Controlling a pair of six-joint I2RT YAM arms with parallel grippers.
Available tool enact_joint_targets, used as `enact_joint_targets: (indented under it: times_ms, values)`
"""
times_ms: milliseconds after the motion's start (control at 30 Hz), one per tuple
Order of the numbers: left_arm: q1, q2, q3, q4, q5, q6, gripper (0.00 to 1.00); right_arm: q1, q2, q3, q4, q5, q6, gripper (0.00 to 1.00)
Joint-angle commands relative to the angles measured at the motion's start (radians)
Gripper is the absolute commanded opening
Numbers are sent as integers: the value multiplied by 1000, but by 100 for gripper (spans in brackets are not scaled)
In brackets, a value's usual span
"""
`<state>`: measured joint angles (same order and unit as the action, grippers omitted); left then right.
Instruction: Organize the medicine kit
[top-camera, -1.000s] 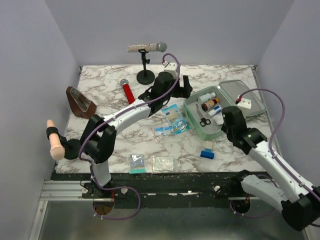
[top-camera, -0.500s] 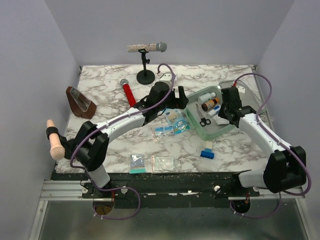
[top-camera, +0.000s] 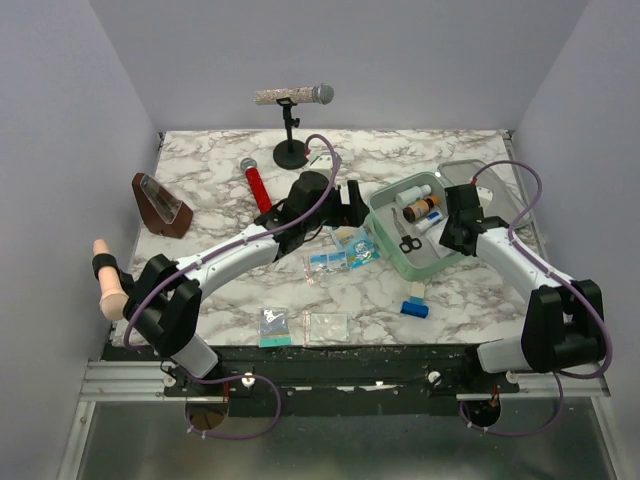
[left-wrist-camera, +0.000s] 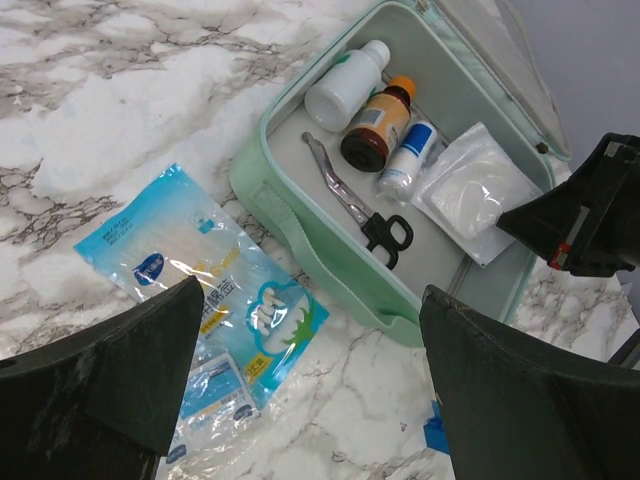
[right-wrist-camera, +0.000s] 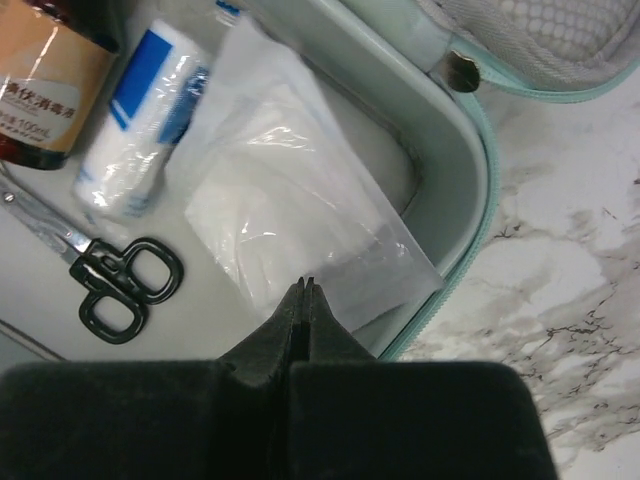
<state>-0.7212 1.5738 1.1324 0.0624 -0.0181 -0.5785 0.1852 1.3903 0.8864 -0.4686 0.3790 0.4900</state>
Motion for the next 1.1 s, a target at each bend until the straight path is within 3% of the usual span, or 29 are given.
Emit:
enact_joint_targets:
  times_ms: [0, 300, 567, 667, 1067]
  values:
    - [0, -47, -26, -29, 7, -20, 99, -47, 21, -12, -15, -17, 48, 1]
    - [2, -52, -26, -55, 1, -11, 99, -136, 95, 57, -18, -61, 41, 1]
    - [2, -69, -25, -55, 1, -11, 99, -27, -109, 10, 99, -230, -25, 7]
    - [2, -70, -31, -59, 4, -20, 99, 23, -32, 45, 91, -313, -34, 11]
    - [0, -153, -144, -61, -8, -50, 99, 59, 203, 29, 147, -184, -13, 12]
